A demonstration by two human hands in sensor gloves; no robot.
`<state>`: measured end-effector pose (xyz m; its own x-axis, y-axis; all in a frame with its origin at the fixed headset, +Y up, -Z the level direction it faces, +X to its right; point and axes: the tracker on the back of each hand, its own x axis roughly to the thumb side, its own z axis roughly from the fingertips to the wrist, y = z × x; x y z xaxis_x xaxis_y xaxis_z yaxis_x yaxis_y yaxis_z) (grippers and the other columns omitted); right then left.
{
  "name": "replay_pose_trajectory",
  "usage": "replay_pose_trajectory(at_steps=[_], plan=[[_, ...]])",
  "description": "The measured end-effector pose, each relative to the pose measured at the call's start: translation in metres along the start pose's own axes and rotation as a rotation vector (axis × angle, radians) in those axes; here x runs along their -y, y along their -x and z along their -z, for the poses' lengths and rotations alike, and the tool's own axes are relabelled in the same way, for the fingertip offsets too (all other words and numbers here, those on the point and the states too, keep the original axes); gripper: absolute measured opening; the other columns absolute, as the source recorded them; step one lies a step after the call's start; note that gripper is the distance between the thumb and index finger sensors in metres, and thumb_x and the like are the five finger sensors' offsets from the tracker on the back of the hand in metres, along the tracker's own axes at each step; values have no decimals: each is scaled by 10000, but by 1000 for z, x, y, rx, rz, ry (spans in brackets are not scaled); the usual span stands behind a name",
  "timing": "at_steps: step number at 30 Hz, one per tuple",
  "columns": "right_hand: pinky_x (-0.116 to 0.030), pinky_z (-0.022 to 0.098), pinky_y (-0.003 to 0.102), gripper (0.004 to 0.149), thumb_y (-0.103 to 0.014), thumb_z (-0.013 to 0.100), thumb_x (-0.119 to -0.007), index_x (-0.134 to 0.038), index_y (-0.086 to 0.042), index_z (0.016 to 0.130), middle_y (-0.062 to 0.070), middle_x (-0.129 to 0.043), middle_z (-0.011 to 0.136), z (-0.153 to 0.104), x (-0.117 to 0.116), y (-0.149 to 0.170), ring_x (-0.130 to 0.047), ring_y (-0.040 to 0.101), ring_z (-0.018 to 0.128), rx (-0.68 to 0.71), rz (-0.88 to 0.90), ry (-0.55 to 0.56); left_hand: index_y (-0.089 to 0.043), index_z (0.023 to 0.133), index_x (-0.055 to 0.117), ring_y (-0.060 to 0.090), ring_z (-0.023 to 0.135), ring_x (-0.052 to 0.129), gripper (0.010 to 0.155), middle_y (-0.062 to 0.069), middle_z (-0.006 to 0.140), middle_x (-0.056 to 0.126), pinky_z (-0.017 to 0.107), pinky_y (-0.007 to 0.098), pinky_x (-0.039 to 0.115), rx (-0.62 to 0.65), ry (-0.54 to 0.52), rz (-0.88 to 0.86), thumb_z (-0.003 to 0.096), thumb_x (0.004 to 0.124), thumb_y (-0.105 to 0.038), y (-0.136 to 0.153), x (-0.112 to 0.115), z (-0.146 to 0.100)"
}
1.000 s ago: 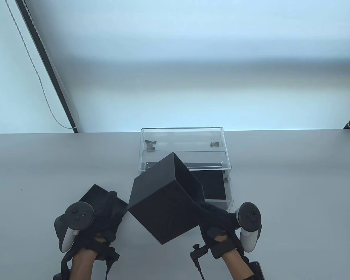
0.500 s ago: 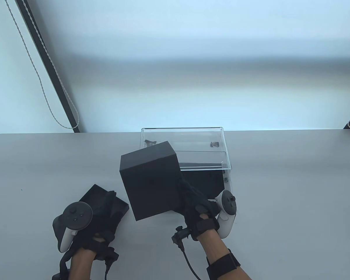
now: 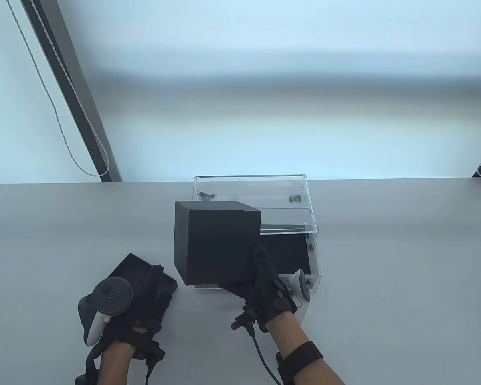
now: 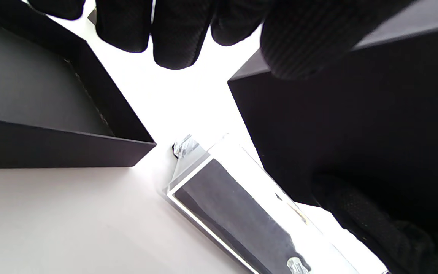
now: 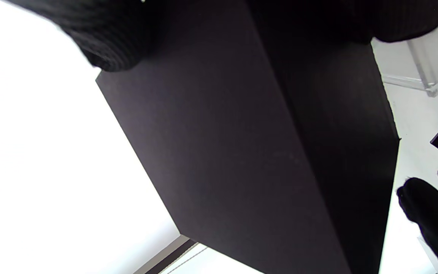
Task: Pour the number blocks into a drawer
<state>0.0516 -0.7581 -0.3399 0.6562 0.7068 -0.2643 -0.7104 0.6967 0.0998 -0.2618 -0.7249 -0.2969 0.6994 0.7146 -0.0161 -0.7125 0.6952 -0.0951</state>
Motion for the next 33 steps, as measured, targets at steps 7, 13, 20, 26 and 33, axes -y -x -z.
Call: replay_pose_trajectory(at_steps=[7,13,20,26,33], plan=[[-604,585,768,586,-590,453,-760,-895,-69,686,178,-925,609,3,2,10,-557,753,789,-17,45,-5,-260,1080,403,457,1048,505,722,153,1153,565,717,694,422,1,3,4,480,721,-505,-1,1,0],[-624,574,768,590,-591,453,-745,-895,-68,681,177,-930,597,3,3,11,-580,755,777,-13,112,-16,-260,1080,403,457,1047,505,722,152,1153,565,717,694,421,1,5,3,480,720,-506,-1,1,0],[-660,561,758,590,-601,449,-718,-893,-85,675,160,-940,590,0,6,5,-620,749,764,17,153,-2,-259,1080,403,456,1048,504,723,153,1153,565,717,695,420,5,2,-4,480,721,-505,-2,1,0],[-672,557,754,592,-604,448,-711,-893,-89,674,154,-943,588,-3,6,-2,-633,747,759,29,191,-3,-260,1080,403,458,1047,504,723,153,1153,566,717,695,420,6,4,-7,479,720,-507,-2,1,0],[-661,561,753,593,-604,446,-724,-894,-85,677,158,-940,594,-8,4,-16,-614,748,766,59,83,-19,-259,1080,405,459,1047,504,722,156,1153,564,716,695,421,7,-3,-19,480,720,-506,-1,-1,-1]])
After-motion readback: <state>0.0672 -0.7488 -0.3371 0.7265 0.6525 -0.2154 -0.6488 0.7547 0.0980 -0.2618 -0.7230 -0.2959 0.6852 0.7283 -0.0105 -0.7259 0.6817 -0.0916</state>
